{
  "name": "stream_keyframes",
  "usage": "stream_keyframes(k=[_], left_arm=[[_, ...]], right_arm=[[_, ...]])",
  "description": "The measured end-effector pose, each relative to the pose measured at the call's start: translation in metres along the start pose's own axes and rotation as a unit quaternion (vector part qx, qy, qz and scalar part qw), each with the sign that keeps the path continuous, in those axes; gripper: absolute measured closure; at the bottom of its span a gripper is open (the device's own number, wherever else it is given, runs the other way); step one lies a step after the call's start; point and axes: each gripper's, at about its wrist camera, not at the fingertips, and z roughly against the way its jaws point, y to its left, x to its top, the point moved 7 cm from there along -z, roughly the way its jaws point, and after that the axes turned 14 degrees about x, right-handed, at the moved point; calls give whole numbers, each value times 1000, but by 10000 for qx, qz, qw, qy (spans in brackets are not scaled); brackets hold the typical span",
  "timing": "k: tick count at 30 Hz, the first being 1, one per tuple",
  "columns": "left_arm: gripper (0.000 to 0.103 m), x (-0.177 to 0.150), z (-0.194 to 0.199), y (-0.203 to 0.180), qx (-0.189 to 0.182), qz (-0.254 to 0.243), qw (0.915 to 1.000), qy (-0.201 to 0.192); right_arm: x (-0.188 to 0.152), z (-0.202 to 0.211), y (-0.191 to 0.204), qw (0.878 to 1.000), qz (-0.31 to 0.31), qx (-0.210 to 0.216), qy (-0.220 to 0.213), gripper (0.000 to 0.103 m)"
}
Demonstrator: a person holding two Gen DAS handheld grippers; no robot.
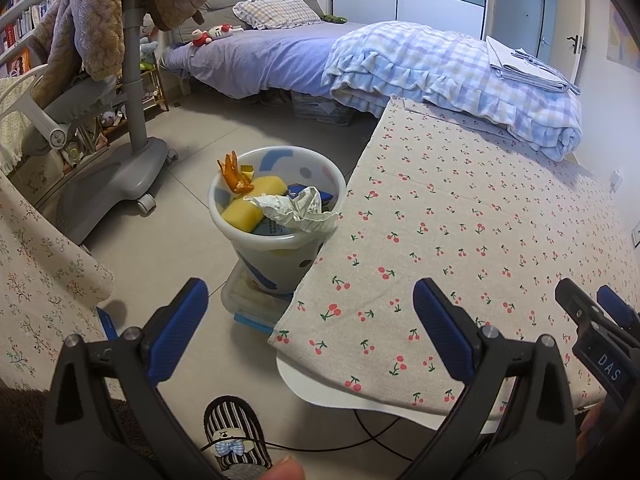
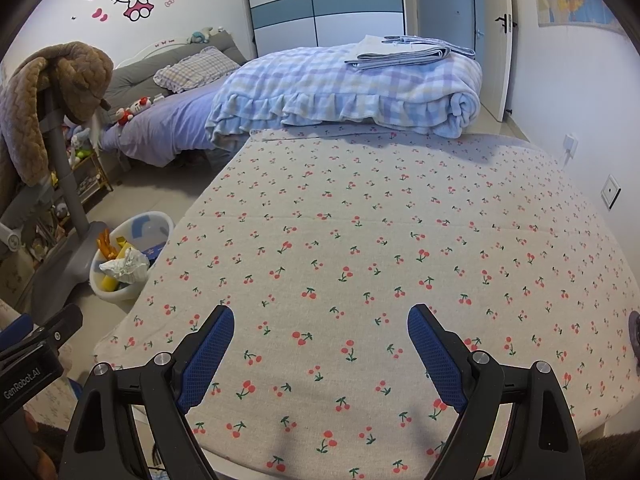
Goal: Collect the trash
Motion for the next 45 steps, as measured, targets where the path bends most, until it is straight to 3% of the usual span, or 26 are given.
stream_keyframes(k=[45], left_arm=[[1,1,0,2,-1,4,10000,-25]], right_arm=[[-2,-1,1,10000,-22,-2,14,13]])
